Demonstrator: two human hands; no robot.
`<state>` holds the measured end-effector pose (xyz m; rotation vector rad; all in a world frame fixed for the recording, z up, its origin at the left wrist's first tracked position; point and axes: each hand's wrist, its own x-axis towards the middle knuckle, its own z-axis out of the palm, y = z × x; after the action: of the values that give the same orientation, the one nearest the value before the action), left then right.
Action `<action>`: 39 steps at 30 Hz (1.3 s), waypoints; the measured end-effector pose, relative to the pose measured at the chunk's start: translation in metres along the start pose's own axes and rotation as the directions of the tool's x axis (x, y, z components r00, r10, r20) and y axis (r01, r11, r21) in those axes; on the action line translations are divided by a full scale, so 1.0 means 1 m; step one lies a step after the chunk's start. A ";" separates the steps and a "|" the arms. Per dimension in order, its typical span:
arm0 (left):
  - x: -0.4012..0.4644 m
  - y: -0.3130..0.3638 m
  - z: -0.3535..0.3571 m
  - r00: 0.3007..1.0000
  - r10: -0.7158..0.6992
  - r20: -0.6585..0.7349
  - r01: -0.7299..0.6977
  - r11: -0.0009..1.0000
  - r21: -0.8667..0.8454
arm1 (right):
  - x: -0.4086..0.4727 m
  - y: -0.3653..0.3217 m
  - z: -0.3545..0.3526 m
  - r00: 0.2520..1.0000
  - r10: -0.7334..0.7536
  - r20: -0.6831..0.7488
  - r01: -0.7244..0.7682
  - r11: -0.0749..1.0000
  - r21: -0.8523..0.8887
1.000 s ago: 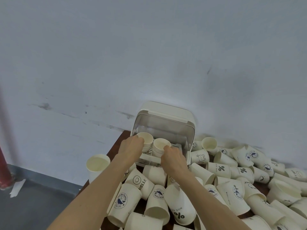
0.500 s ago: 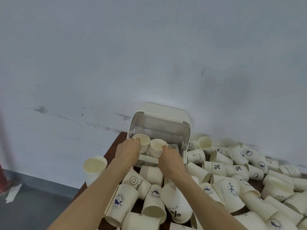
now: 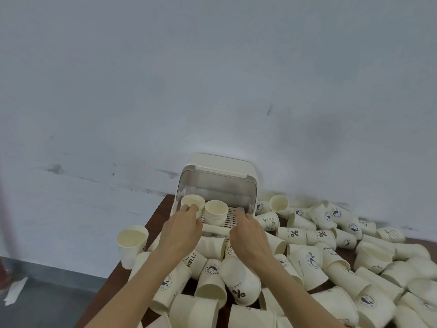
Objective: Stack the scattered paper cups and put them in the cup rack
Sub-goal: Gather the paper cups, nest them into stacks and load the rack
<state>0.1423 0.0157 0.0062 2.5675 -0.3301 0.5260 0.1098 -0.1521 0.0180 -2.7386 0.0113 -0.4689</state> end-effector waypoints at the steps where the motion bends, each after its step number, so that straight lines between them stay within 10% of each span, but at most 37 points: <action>1: -0.005 0.005 -0.002 1.000 0.011 -0.002 -0.011 1.000 -0.014 | -0.005 0.001 -0.003 1.000 0.004 -0.006 -0.004 1.000 0.010; 39: -0.075 0.120 0.033 0.966 0.202 0.163 -0.176 0.971 -0.162 | -0.109 0.086 -0.054 0.984 0.167 -0.066 -0.161 0.983 0.088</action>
<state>0.0462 -0.0930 -0.0022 2.4576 -0.6585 0.3247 -0.0062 -0.2438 0.0004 -2.6113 0.2290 -0.5106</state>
